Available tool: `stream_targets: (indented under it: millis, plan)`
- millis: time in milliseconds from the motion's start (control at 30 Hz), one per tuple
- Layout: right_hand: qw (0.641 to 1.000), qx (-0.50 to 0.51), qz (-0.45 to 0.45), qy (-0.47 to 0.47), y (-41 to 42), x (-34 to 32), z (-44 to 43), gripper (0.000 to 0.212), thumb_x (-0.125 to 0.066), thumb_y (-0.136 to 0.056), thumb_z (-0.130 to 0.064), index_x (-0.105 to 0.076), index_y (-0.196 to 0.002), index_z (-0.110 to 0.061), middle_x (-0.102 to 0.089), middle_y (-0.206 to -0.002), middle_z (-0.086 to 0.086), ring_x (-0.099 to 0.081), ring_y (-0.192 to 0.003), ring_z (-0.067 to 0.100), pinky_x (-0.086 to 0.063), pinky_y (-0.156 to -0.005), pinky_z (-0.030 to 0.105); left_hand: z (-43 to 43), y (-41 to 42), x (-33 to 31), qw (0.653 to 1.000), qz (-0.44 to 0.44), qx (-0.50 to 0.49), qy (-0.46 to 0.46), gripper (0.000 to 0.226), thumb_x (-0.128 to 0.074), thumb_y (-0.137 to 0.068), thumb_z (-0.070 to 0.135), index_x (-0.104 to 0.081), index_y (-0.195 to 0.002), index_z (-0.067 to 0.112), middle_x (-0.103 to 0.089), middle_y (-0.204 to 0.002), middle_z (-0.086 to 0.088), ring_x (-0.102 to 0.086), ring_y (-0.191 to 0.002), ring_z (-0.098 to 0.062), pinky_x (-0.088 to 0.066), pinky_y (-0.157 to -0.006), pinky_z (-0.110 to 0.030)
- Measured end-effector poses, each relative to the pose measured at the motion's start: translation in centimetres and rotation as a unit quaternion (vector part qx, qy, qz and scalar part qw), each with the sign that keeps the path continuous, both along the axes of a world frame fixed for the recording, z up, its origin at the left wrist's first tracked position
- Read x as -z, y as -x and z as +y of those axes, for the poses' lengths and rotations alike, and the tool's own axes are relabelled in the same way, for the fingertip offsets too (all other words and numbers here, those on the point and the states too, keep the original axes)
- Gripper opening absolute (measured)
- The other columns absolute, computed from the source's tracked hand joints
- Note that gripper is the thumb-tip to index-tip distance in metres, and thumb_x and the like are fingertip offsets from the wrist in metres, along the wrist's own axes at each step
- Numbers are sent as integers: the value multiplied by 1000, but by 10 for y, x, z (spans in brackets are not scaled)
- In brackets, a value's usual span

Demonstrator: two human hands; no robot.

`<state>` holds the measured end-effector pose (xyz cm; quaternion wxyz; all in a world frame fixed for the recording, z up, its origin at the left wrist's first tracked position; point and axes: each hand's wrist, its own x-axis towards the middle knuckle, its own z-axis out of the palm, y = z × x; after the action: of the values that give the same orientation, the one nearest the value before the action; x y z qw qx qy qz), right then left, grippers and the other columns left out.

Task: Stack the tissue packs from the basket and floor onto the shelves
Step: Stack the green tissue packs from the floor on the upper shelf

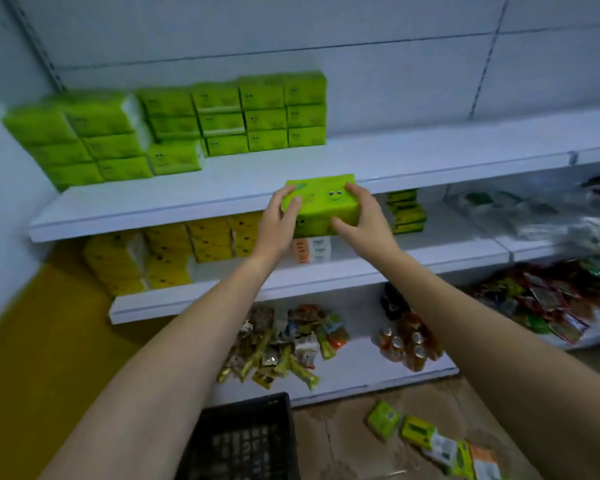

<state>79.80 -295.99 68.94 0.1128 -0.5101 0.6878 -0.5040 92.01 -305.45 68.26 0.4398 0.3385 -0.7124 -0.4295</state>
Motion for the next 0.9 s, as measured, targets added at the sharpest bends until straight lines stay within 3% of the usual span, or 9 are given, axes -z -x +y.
stream_targets:
  millis: [233, 400, 467, 533, 600, 667, 733, 833, 900]
  plan:
    - [998, -58, 0, 26, -62, -38, -150, 63, -63, -83, -13, -34, -140, -9, -41, -140, 9, -37, -130, 19, -26, -93, 12, -135, -71, -40, 997, 9, -58, 44, 42, -49, -96, 25, -41, -137, 16, -40, -143, 2, -35, -126, -6, -28, -96, -14]
    - [996, -81, -33, 15, -98, -47, -246, 60, -58, -85, -13, -33, -140, -13, -44, -138, 6, -53, -110, 20, -40, -85, 23, -219, -111, -43, 999, 25, -46, -10, 62, -53, -93, 13, -22, -146, 21, -27, -152, -1, -31, -137, -17, -31, -112, -34]
    - [996, -82, -37, 13, -107, -46, -278, 58, -55, -86, -12, -34, -140, -13, -45, -137, 5, -53, -103, 18, -39, -79, 19, -246, -121, -40, 998, 18, -61, -9, 65, -51, -92, 9, -19, -147, 21, -31, -149, -2, -36, -133, -17, -36, -107, -29]
    - [995, -81, -47, 16, -116, -45, -309, 54, -53, -87, -10, -36, -139, -11, -44, -138, 6, -50, -110, 19, -38, -79, 13, -269, -125, -41, 996, 15, -88, -15, 62, -43, -93, 4, -17, -148, 19, -39, -141, -1, -47, -117, -12, -41, -89, -12]
    - [995, -81, -64, 13, -124, -42, -338, 51, -50, -88, -9, -38, -138, -10, -43, -139, 7, -48, -115, 20, -38, -88, 15, -293, -127, -41, 993, 11, -121, -9, 60, -34, -93, 0, -16, -148, 14, -42, -136, -3, -49, -102, -7, -41, -78, -4]
    - [994, -85, -73, 17, -131, -39, -364, 51, -50, -87, -8, -38, -137, -9, -44, -138, 8, -48, -110, 20, -38, -94, 26, -315, -130, -37, 991, -2, -137, -3, 59, -32, -93, 2, -13, -148, 10, -34, -145, -6, -44, -122, -14, -39, -103, -22]
    - [993, -85, -80, 31, -134, -37, -386, 52, -50, -87, -6, -36, -138, -9, -45, -138, 9, -45, -99, 18, -41, -95, 31, -332, -132, -30, 988, -41, -148, 16, 58, -35, -94, 9, -14, -148, 9, -27, -150, -10, -31, -135, -24, -28, -113, -37]
    - [996, -52, -50, 48, -133, -31, -408, 55, -52, -87, -5, -34, -139, -8, -39, -139, 10, -44, -113, 19, -35, -100, 25, -343, -128, -19, 935, -166, -288, 122, 54, -48, -95, 25, -30, -141, 4, -40, -140, -16, -43, -126, -28, -38, -97, -36]
    - [997, -7, -6, 71, -131, -25, -413, 52, -55, -86, -7, -38, -135, -7, -39, -134, 13, -44, -114, 19, -32, -88, 15, -344, -124, -11, 880, -191, -374, 223, 47, -62, -85, 22, -48, -123, -1, -52, -120, -21, -54, -110, -33, -46, -85, -38]
